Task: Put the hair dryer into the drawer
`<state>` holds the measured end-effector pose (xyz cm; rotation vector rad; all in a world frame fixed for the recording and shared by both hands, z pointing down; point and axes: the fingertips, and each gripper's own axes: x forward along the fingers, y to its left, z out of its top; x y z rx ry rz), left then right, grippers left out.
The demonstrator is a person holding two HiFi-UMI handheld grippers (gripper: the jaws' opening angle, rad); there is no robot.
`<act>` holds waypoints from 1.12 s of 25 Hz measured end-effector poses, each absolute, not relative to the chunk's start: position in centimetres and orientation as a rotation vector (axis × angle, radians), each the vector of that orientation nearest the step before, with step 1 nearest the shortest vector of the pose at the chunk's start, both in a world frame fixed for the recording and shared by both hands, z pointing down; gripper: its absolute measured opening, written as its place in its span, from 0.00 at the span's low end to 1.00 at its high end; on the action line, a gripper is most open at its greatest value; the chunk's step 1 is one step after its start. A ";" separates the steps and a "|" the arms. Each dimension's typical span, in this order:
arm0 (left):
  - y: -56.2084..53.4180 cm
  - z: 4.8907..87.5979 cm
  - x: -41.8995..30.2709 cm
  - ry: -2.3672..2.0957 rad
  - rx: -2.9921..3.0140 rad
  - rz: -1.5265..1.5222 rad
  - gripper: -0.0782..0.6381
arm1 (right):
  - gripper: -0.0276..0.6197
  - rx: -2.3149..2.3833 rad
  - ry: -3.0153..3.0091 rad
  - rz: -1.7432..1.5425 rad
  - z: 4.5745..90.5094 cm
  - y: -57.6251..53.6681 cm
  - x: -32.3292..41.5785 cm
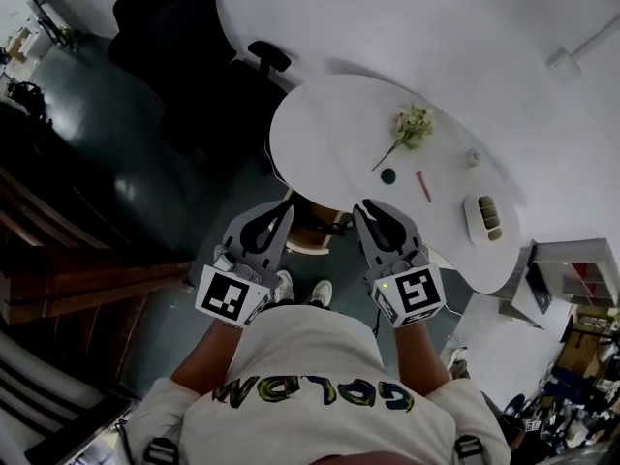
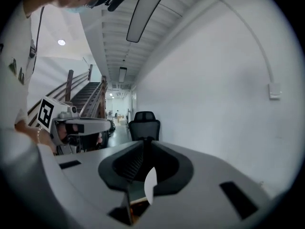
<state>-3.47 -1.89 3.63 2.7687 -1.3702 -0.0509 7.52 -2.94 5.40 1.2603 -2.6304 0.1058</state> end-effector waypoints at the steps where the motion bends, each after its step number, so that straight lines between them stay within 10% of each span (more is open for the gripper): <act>1: -1.7 3.0 -3.6 -1.382 2.771 -0.061 0.12 | 0.14 1.276 -2.638 0.091 4.5 -2.8 7.6; 28: 1.0 -3.2 -2.2 -1.351 2.822 -0.234 0.12 | 0.06 1.415 -2.703 -0.016 -2.6 0.4 8.6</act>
